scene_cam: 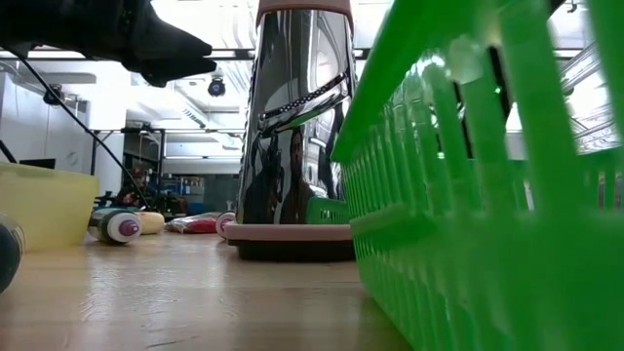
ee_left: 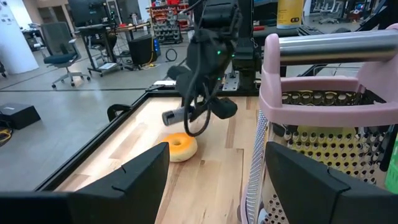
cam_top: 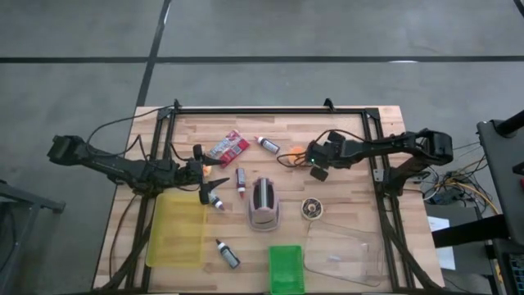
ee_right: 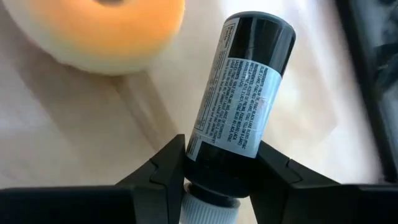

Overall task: Pick & Place Food Item
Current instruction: Put the top black food coloring bottle into the transparent bin

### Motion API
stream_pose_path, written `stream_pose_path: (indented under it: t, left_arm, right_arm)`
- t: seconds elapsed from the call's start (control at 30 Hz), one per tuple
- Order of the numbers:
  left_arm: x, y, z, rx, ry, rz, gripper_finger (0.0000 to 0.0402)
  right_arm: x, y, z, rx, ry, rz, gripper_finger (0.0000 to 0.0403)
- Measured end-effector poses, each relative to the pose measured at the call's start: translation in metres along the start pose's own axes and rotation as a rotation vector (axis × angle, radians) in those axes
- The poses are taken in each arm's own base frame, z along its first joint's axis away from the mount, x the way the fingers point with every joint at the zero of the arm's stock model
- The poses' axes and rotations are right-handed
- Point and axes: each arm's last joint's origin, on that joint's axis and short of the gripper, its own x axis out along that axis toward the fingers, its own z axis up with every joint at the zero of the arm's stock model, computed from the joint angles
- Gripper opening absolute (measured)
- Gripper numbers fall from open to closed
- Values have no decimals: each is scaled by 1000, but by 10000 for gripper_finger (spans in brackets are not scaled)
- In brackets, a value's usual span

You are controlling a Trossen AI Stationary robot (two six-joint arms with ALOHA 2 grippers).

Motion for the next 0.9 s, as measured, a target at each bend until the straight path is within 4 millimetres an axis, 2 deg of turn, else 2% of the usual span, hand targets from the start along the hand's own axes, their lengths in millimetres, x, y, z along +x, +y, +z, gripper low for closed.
stream_pose_path:
  t: [0.27, 0.43, 0.63, 0.77, 0.9]
  left_arm:
    - [0, 0, -1, 0, 7, -1, 271]
    - [0, 0, -1, -1, 6, -5, 271]
    - [0, -1, 3, -16, -31, -46, 271]
    - [-1, -2, 9, -38, -95, -93, 271]
    - [-1, -3, 14, -54, -144, -110, 271]
  right_arm:
    - [-45, 9, 10, 10, -182, 35, 123]
    - [-85, 6, 14, 23, -337, 106, 123]
    - [-132, 1, 17, 61, -608, 234, 123]
    - [-150, 7, 20, 33, -727, 326, 123]
    - [-155, 20, 22, -13, -758, 358, 123]
